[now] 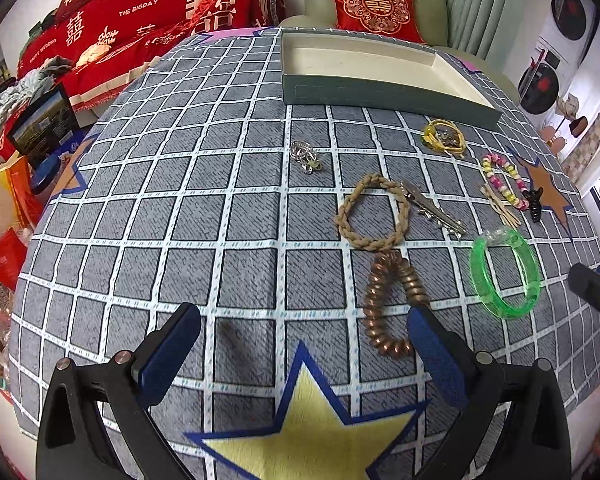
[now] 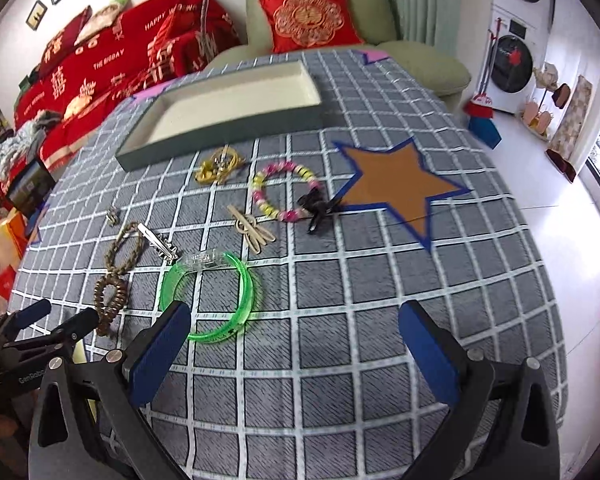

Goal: Organize jewelry
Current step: 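Grasp the brown wooden bead bracelet with the left tool while the right tool grasps the green bangle, then carry the bead bracelet and green bangle with both tools into the grey tray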

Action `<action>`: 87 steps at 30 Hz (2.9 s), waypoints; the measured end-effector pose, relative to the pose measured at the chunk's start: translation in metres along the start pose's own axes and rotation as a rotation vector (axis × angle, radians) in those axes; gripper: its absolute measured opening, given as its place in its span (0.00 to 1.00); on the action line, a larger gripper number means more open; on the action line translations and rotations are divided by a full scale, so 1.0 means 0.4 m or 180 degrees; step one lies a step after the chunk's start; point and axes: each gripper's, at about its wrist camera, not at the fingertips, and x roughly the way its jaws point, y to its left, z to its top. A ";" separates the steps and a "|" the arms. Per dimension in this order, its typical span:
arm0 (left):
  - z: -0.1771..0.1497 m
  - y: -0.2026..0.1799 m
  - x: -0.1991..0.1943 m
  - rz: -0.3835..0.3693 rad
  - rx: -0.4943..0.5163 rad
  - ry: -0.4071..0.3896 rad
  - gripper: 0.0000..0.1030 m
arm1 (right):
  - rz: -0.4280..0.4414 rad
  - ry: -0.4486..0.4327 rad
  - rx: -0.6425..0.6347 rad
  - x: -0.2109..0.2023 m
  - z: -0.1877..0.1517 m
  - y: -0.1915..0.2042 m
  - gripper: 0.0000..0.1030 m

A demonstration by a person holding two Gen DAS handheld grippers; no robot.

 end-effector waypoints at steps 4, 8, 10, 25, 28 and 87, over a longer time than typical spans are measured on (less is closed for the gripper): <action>0.007 -0.003 0.024 0.0027 0.0056 0.0062 1.00 | -0.0017 0.0120 -0.0042 0.045 0.006 0.016 1.00; 0.010 -0.017 0.046 0.0048 0.0127 0.0111 1.00 | -0.0076 0.0226 -0.0106 0.086 0.011 0.026 1.00; 0.012 -0.025 0.050 0.0046 0.0155 0.0095 1.00 | -0.0069 0.0283 -0.0128 0.103 0.011 0.031 0.98; 0.001 -0.119 0.011 -0.0200 0.0594 -0.0042 0.29 | -0.0106 0.0310 -0.0471 0.116 0.000 0.094 0.54; 0.000 -0.116 0.009 -0.0327 0.0539 -0.0029 0.22 | -0.0071 0.0308 -0.0471 0.110 0.002 0.092 0.26; 0.643 -0.136 0.322 -0.0208 0.0186 -0.0338 0.22 | 0.0290 0.0120 -0.0042 0.431 0.620 0.029 0.07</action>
